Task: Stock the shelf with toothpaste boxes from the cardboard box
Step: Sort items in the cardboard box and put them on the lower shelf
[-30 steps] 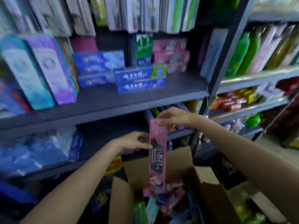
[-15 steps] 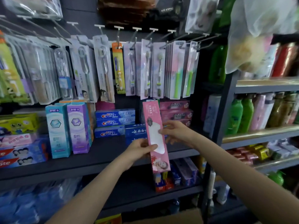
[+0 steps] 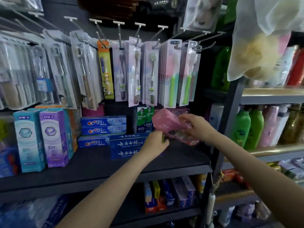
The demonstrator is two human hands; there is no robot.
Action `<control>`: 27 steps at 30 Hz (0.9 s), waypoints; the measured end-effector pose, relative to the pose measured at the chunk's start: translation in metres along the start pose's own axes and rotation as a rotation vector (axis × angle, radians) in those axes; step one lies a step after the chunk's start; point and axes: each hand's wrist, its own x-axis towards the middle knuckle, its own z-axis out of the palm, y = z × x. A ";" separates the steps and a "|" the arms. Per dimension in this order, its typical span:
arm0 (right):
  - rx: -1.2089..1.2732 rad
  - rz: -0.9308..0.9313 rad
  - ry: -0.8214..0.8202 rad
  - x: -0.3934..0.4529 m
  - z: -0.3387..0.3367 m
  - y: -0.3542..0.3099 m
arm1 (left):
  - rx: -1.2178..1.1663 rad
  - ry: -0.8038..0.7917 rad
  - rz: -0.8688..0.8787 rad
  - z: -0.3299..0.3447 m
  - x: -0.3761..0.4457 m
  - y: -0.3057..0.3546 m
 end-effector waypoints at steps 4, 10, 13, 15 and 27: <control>-0.045 -0.044 0.120 0.015 0.014 0.017 | -0.391 0.201 -0.011 -0.006 0.018 -0.001; -0.157 -0.073 0.138 0.049 0.033 0.046 | -0.164 0.279 0.022 0.003 0.037 -0.024; -0.296 -0.002 0.110 0.079 0.034 0.059 | 0.052 0.164 0.026 0.006 0.050 -0.029; -0.356 0.021 0.096 0.094 0.035 0.063 | 0.151 0.105 0.046 0.007 0.060 -0.031; -0.534 0.017 0.023 0.133 0.061 0.049 | 0.219 0.005 0.092 0.011 0.086 -0.049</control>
